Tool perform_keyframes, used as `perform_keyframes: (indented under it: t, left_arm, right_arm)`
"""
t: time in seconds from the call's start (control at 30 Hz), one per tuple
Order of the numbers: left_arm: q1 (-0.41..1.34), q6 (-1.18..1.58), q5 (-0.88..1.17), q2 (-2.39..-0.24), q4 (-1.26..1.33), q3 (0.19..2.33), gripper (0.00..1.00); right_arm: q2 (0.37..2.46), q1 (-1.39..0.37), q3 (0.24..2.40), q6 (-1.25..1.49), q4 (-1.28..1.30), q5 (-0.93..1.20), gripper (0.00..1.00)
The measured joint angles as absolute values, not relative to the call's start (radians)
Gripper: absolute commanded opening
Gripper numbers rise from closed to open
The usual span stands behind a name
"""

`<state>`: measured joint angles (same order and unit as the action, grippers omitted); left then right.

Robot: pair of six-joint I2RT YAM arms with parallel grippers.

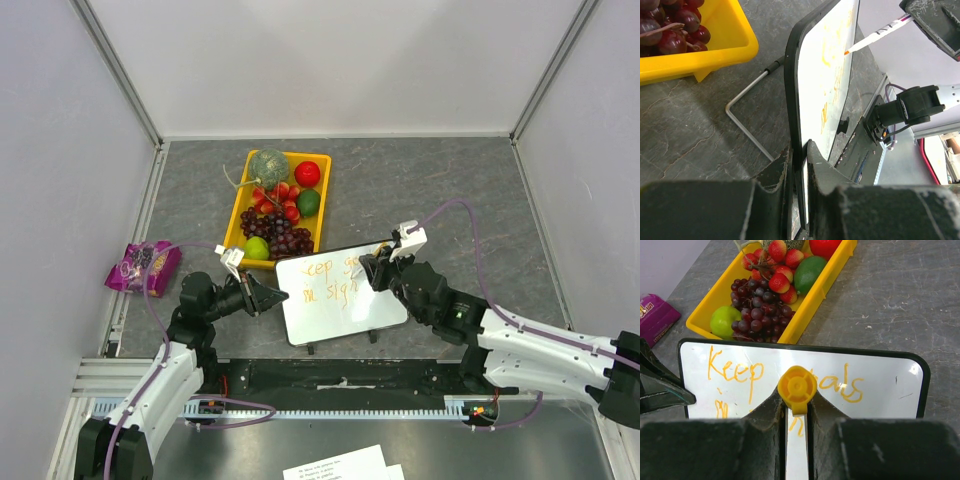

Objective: Write a sentence on the whiteboard

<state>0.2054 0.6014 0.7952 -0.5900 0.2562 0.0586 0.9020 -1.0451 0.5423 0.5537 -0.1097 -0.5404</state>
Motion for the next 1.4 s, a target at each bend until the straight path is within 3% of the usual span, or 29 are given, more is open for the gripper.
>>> perform_keyframes:
  t: [1.0,1.4]
  left_arm:
    - [0.205,0.601,0.796,-0.59,0.257,0.059,0.02]
    - [0.205,0.601,0.796,-0.59,0.256,0.059,0.02]
  right_arm:
    - [0.813,-1.043,0.481,0.598,-0.071,-0.441,0.0]
    - [0.712,-1.043,0.527,0.567,-0.022,-0.496,0.0]
